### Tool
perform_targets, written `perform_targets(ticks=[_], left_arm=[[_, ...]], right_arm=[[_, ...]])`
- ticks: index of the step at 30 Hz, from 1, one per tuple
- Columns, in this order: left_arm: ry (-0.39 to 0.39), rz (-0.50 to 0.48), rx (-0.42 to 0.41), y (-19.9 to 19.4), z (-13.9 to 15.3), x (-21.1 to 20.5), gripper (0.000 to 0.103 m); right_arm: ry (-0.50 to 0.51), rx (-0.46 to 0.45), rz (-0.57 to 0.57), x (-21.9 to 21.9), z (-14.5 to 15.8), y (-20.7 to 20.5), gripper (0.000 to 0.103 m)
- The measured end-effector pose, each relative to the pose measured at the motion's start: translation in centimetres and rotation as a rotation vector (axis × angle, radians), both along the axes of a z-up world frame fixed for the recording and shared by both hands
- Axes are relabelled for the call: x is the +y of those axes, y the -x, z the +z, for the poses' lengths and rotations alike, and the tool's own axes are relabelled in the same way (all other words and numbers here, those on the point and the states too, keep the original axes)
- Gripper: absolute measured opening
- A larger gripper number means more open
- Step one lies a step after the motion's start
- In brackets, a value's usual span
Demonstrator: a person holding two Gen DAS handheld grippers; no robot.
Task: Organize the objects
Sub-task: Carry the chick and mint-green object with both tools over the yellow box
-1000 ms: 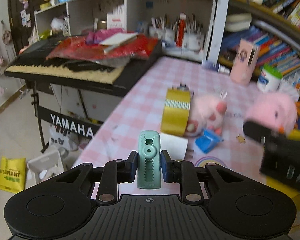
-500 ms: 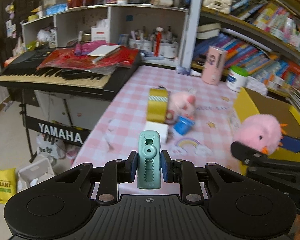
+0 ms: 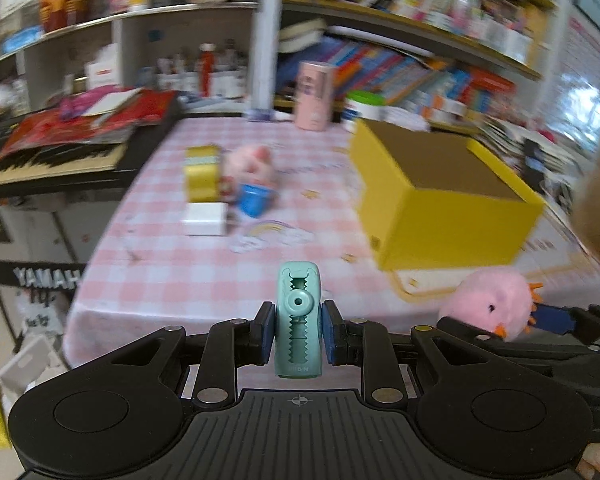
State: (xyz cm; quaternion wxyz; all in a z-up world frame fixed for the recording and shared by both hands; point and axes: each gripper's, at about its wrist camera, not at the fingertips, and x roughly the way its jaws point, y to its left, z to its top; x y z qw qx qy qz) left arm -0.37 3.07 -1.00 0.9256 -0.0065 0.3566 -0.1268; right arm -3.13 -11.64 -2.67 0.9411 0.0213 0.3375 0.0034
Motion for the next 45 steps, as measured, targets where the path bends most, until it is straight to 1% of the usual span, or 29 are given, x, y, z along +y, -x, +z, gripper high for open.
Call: perform_targets(ticks=[4, 13, 19, 22, 28, 31, 35, 38, 42, 45], left_arm=[[-0.011, -0.098, -0.006, 0.8, 0.0, -1.9, 0.023], [-0.016, -0.254, -0.016, 1.2, 0.2, -5.9, 0.023], [0.003, -0.317, -0.023, 1.1, 0.4, -7.7, 0.023], [0.0, -0.353, -0.035, 1.2, 0.6, -8.7, 0.023], [0.013, -0.364, -0.072, 0.4, 1.3, -9.7, 0.023], [0.029, -0.368, -0.102, -0.3, 1.9, -10.1, 0.023], [0.046, -0.367, -0.171, -1.8, 3.3, -11.1, 0.023], [0.058, -0.358, -0.221, -3.3, 4.7, -12.0, 0.023], [0.062, -0.331, -0.273, -5.7, 6.0, -13.4, 0.023], [0.057, -0.305, -0.285, -7.8, 6.3, -14.5, 0.023]], right_arm=[[-0.029, 0.036, -0.1, -2.0, -0.4, 2.2, 0.08], [-0.047, 0.033, -0.268, -5.5, 0.0, 5.3, 0.08], [-0.041, 0.041, -0.322, -7.0, 0.0, 5.9, 0.08], [-0.035, 0.034, -0.337, -7.7, 0.4, 5.8, 0.08], [-0.03, 0.028, -0.351, -8.9, 0.7, 4.7, 0.08], [-0.017, 0.007, -0.361, -9.5, 1.0, 3.9, 0.08], [0.014, -0.055, -0.362, -10.4, 2.0, 3.0, 0.08], [0.048, -0.115, -0.34, -11.2, 3.1, 1.8, 0.08], [0.1, -0.19, -0.293, -12.4, 4.7, -0.8, 0.08], [0.121, -0.225, -0.254, -13.7, 5.8, -3.6, 0.08]])
